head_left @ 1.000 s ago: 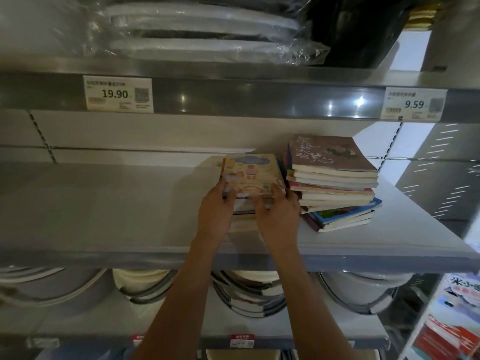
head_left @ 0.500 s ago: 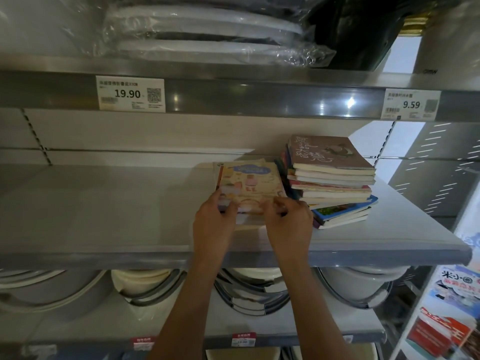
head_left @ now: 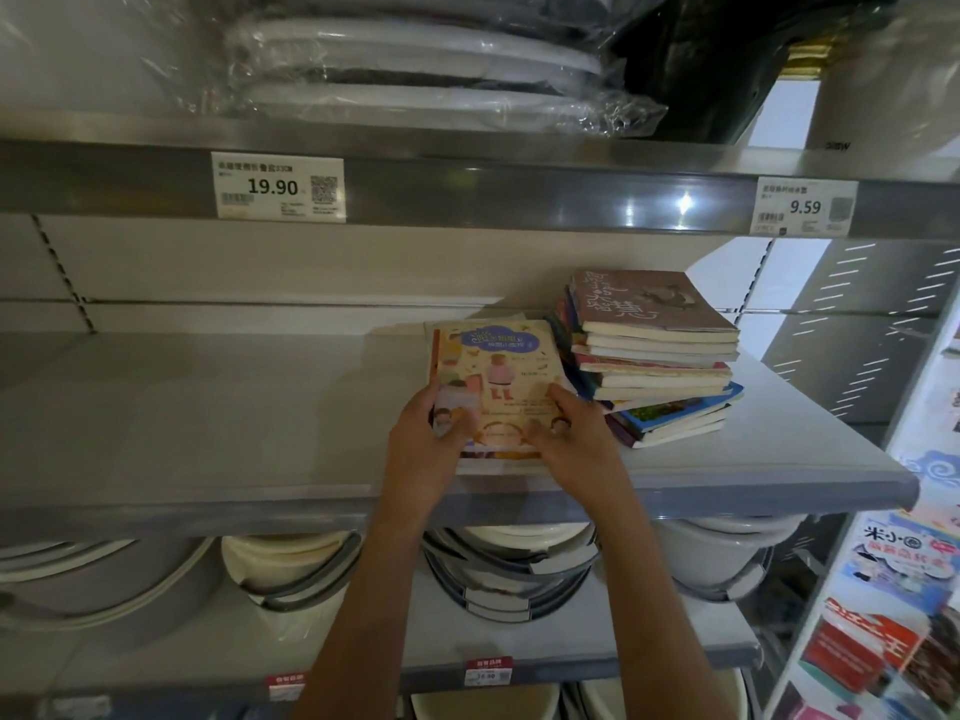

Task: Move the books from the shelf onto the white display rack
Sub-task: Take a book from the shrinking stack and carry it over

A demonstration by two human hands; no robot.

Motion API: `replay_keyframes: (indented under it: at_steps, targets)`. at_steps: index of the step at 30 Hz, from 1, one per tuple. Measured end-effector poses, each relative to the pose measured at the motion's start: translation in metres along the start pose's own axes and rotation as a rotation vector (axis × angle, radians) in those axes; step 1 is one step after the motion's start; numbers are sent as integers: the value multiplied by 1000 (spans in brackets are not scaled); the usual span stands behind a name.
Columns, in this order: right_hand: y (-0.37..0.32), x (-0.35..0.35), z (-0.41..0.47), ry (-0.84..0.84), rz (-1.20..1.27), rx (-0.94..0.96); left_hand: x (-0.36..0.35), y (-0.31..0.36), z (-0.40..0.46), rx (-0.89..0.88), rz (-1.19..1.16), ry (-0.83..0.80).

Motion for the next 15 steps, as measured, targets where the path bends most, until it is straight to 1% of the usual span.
replay_keyframes:
  at_steps: [4,6,9,15]
  targets:
    - [9,-11,-20,47,-51,37,3,-1,-18,-79,1,15]
    - [10,-15,-35,96,-39,14,7,2,-25,-111,-12,12]
    - [19,-19,-52,159,-9,27,11,5,-38,-165,-35,-2]
    - [29,-17,-83,273,13,101,14,2,-64,-191,-3,-3]
Point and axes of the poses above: each hand's wrist, its own z-axis towards the middle knuckle, its own x-axis out of the back of the hand, y = z × x, the point moved 3 cm from there along z, towards the middle knuckle, and after that the axes turned 7 degrees about -x, right-handed, at the moved point
